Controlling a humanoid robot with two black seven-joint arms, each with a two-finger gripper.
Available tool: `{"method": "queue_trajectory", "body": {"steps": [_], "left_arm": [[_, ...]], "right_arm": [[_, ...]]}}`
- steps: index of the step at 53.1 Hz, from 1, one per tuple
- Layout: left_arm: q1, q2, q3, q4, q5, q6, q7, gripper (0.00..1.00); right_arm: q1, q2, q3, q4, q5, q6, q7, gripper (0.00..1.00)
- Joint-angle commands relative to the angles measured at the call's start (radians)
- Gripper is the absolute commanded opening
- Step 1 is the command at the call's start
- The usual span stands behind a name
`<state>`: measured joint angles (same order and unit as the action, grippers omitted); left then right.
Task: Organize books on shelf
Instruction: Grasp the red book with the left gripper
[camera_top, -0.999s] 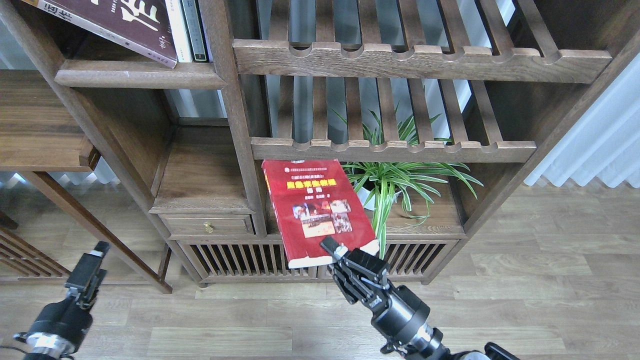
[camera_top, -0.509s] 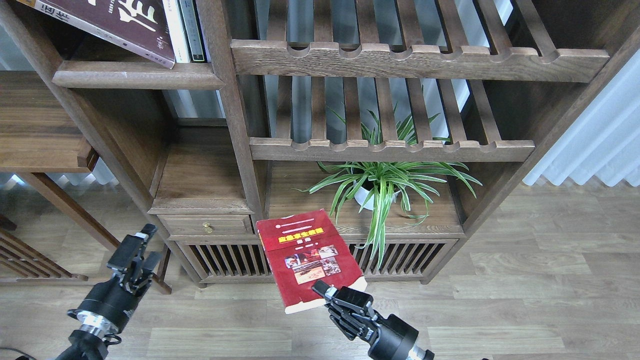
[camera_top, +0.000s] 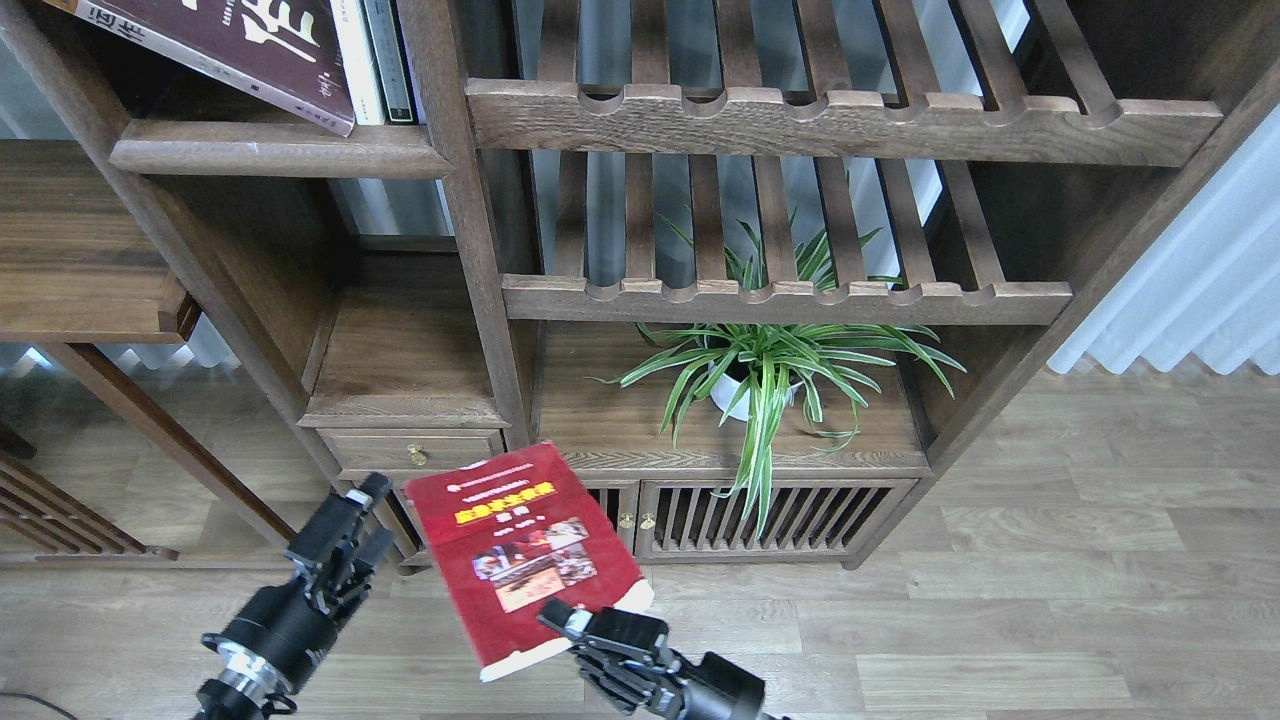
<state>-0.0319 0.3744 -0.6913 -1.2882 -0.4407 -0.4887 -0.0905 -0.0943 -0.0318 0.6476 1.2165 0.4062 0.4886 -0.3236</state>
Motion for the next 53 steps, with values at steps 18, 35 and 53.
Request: {"method": "queue_trajectory", "body": {"steps": [18,35,53], "left_arm": [[-0.031,-0.019,0.104,-0.028,0.002,0.0,0.002,0.57],[-0.031,-0.014,0.139,-0.028,0.013,0.0,0.017,0.71],[-0.029,0.014,0.13,-0.026,0.02,0.0,0.006,0.91]], "right_arm": [[-0.067,0.032,-0.002,0.001,-0.078,0.0,-0.002,0.06],[-0.099,0.032,-0.017,0.006,-0.113,0.0,-0.003,0.05],[-0.105,0.032,-0.009,0.006,-0.119,0.0,-0.043,0.05]]}}
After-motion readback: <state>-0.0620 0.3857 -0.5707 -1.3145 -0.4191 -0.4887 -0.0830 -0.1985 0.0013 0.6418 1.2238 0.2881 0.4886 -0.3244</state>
